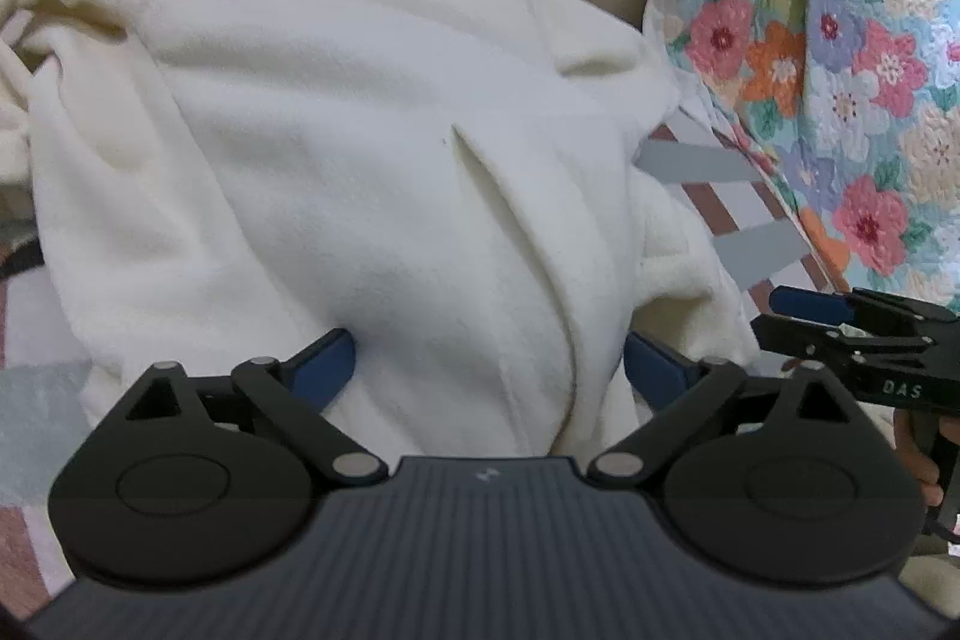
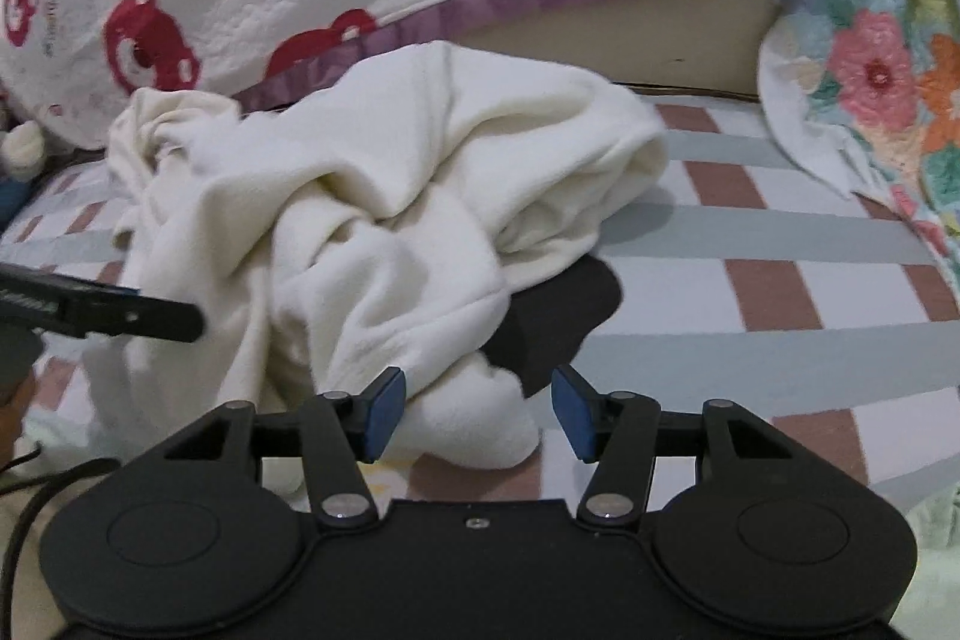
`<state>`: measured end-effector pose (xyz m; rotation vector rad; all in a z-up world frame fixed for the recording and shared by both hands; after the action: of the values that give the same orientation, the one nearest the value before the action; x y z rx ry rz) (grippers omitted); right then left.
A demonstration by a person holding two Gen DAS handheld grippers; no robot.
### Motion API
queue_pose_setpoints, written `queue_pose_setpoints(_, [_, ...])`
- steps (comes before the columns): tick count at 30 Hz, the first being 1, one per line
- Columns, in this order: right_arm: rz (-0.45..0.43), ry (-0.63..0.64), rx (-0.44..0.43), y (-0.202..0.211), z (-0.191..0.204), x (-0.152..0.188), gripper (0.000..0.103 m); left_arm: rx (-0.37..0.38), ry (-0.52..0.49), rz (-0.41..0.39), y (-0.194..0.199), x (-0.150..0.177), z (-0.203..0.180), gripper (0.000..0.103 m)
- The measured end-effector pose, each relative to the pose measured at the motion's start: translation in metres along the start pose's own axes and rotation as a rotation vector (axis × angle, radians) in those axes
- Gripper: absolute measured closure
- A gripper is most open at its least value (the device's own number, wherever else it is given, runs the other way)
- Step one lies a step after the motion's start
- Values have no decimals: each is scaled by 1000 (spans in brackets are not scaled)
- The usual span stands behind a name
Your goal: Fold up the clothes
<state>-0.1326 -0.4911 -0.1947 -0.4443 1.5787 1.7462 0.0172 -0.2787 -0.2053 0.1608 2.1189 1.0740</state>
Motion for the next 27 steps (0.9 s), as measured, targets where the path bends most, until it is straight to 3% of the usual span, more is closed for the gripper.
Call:
queue_pose_setpoints(3, [8, -47, -32, 0, -5, 3, 44, -1, 3, -15, 5, 0, 2, 8])
queue_pose_setpoints(4, [8, -70, -49, 0, -7, 3, 44, -5, 5, -26, 7, -1, 3, 15])
queue_pose_setpoints(5, [0, -114, -100, 1, -6, 0, 44, -20, 7, -38, 10, -1, 5, 36])
queue_pose_setpoints(7, [-16, -204, -202, 3, -5, -6, 43, -95, 8, -72, 17, -4, 14, 66])
queue_pose_setpoints(8, [-23, -249, -254, 4, -5, -10, 43, -122, 16, -92, 23, -6, 19, 73])
queue_pose_setpoints(10, [-38, -304, -328, 6, -1, -15, 32, -132, 62, -141, 37, -12, 32, 80])
queue_pose_setpoints(15, [6, -205, -232, -9, 10, -5, 32, -256, 76, -259, 68, -26, 59, 84])
queue_pose_setpoints(19, [128, -68, -151, -38, 24, 13, 32, -345, 87, -375, 101, -40, 76, 85])
queue_pose_setpoints(20, [101, -66, -134, -42, 26, 8, 33, -351, 106, -414, 112, -41, 83, 85])
queue_pose_setpoints(21, [75, -65, -117, -46, 28, 3, 36, -370, 121, -454, 124, -42, 91, 85])
queue_pose_setpoints(23, [21, -62, -83, -54, 31, -7, 66, -432, 120, -514, 143, -42, 107, 85])
queue_pose_setpoints(24, [-5, -60, -66, -58, 33, -12, 87, -463, 115, -528, 147, -41, 115, 85])
queue_pose_setpoints(25, [-36, -63, -57, -61, 34, -18, 87, -490, 116, -534, 149, -39, 123, 85])
queue_pose_setpoints(27, [-136, -117, -135, -47, 34, -45, 87, -528, 144, -529, 148, -35, 139, 85])
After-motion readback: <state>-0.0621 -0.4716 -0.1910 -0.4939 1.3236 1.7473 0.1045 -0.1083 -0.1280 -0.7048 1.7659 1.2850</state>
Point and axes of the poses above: each gripper's, at about its wrist camera, not at the fingertips, and y roughly against the way its jaws point, z to its left, x to its underside, the point moved 6 cm from there along -y, roughly the way its jaws point, and after that the axes turned 4 degrees about -x, right-handed, at the moved point
